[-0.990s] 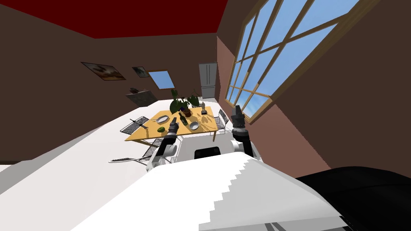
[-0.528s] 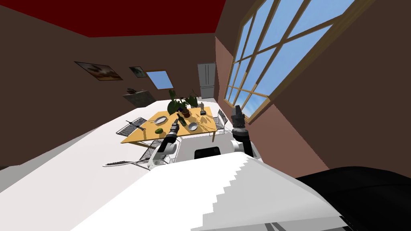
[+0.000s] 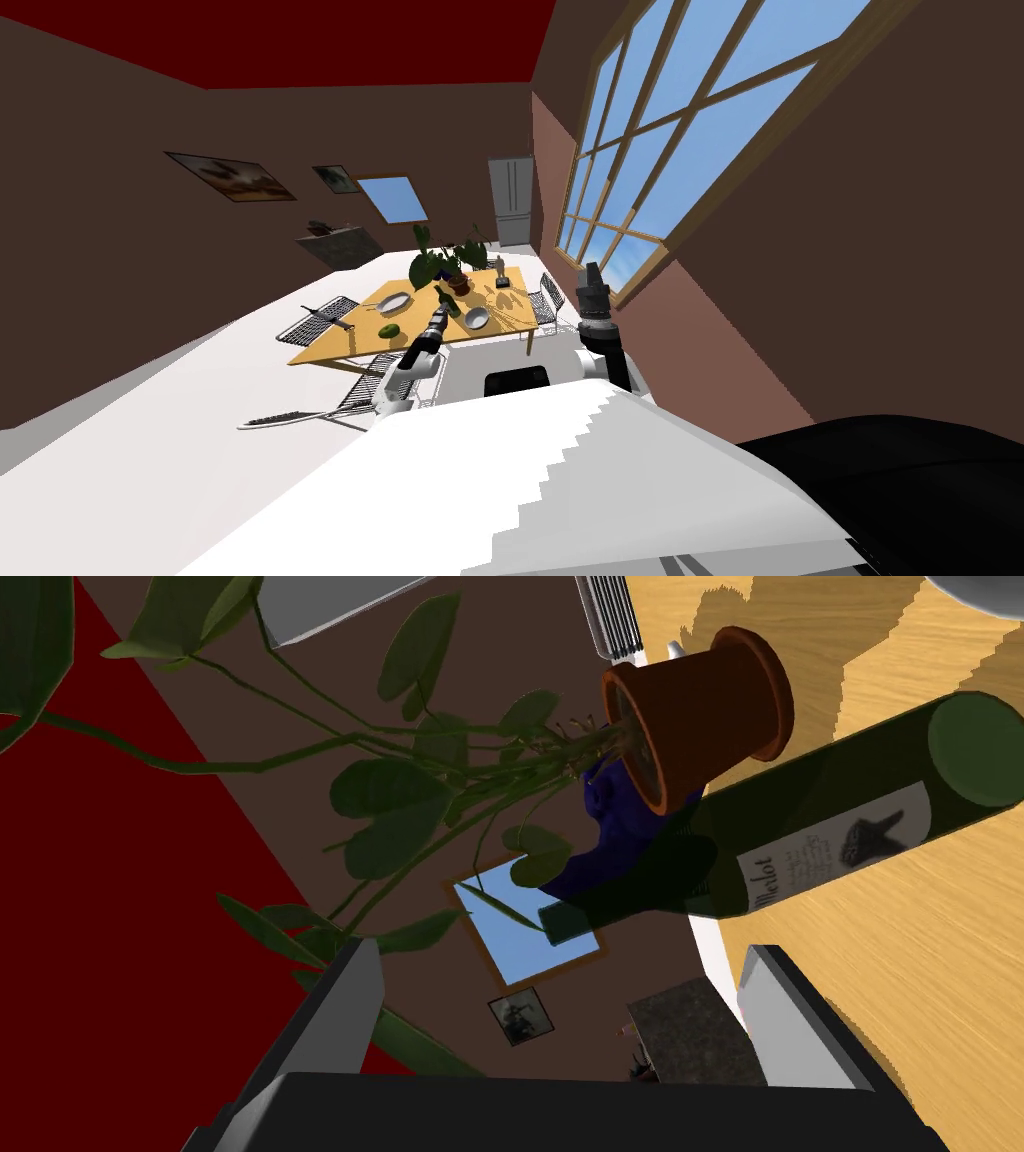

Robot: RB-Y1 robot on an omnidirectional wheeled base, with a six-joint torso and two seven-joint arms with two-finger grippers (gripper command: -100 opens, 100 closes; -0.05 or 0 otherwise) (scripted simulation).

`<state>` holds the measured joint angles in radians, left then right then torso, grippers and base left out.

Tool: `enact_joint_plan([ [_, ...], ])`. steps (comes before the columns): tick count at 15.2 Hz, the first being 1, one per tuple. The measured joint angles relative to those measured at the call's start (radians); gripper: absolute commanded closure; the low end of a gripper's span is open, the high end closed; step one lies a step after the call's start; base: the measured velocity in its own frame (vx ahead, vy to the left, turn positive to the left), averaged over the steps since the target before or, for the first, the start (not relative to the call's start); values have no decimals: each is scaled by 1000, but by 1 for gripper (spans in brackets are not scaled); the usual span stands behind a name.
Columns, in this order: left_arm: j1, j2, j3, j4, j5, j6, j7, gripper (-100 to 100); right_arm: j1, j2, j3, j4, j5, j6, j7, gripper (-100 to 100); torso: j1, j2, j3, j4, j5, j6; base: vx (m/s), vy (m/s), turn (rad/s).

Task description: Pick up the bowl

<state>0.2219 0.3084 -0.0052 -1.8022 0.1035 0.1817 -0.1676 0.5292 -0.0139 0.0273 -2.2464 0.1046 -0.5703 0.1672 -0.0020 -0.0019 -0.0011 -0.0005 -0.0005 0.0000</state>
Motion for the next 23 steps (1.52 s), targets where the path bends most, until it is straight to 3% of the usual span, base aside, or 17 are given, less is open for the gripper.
enact_joint_plan([
  [5,-32,8,5,55,6,95,-20,-100,0,0,0,0,0,0,0,0,0,0,0,0,0,0,27,-29,-40],
  [7,-56,14,7,102,11,127,-31,-100,0,0,0,0,0,0,0,0,-1,-1,0,0,0,0,28,-33,-30],
  [12,-74,18,12,127,14,215,-45,-100,0,0,0,0,0,0,0,0,0,0,0,0,0,0,18,-20,-27],
  [23,-160,33,25,259,32,432,-89,-100,0,0,0,0,0,0,0,0,-1,-1,0,0,0,0,29,-30,-38],
])
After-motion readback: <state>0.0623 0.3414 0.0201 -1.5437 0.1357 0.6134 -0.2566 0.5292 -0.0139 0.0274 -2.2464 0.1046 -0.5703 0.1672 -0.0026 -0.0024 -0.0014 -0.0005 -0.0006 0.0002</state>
